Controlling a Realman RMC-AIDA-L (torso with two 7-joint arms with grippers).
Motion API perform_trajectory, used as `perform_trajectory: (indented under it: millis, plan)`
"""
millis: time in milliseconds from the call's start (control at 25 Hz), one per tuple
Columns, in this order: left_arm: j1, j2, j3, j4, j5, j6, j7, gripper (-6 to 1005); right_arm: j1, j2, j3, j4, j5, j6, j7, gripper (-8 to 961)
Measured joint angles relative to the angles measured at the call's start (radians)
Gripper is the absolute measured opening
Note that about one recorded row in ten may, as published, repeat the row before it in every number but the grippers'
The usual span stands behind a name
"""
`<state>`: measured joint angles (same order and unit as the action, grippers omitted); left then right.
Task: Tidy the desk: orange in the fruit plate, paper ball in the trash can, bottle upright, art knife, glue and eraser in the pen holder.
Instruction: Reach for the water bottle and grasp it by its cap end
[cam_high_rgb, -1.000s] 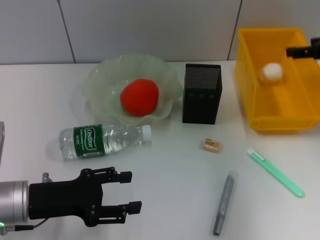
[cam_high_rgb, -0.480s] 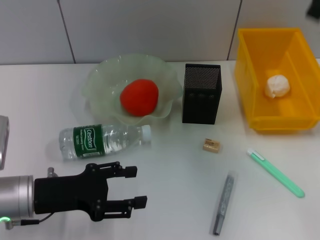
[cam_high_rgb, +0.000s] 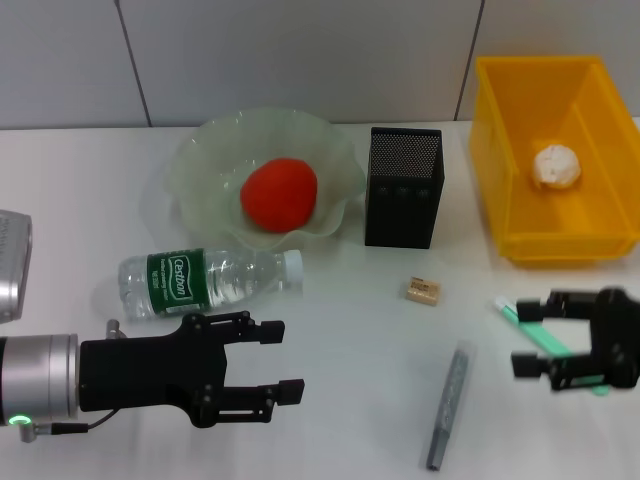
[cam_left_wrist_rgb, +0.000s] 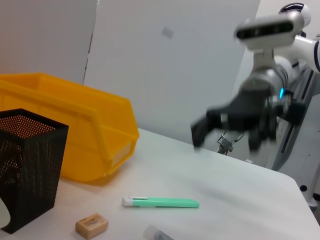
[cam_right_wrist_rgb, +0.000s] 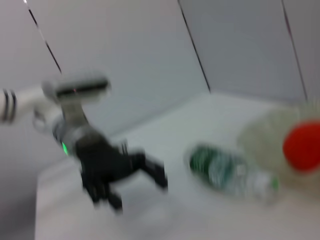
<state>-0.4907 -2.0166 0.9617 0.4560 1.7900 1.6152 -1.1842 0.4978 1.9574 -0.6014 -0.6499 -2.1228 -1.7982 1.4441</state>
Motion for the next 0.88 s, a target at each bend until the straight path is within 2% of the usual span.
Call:
perform_trajectory:
  millis: [120,200,360,520,720,760,880]
  plan:
    - [-0.004,0.001,0.0,0.003,0.0,-0.004,-0.004,719,-0.015,0.033,0.0,-0.03,-0.065,0.038,-0.023,829]
    - [-0.008,0.001,0.0,0.006,0.0,-0.004,-0.005,718,-0.024,0.044,0.0,-0.042,-0.076,0.049,-0.029,829]
    - [-0.025,-0.006,-0.009,0.048,-0.007,-0.006,-0.023,716,-0.029,0.047,0.0,-0.041,-0.083,0.056,-0.031,829]
    - [-0.091,-0.006,-0.019,0.161,0.011,-0.034,-0.16,713,-0.032,0.047,0.0,-0.037,-0.088,0.06,-0.031,829]
    - [-0.186,0.007,-0.031,0.325,0.212,-0.103,-0.367,711,-0.034,0.047,0.0,-0.036,-0.094,0.06,-0.031,829]
    - [-0.191,0.007,-0.035,0.359,0.246,-0.106,-0.387,710,-0.035,0.047,0.0,-0.036,-0.098,0.06,-0.031,829]
    - [-0.191,0.007,-0.035,0.359,0.246,-0.106,-0.387,708,-0.035,0.046,0.003,-0.036,-0.107,0.06,-0.031,829]
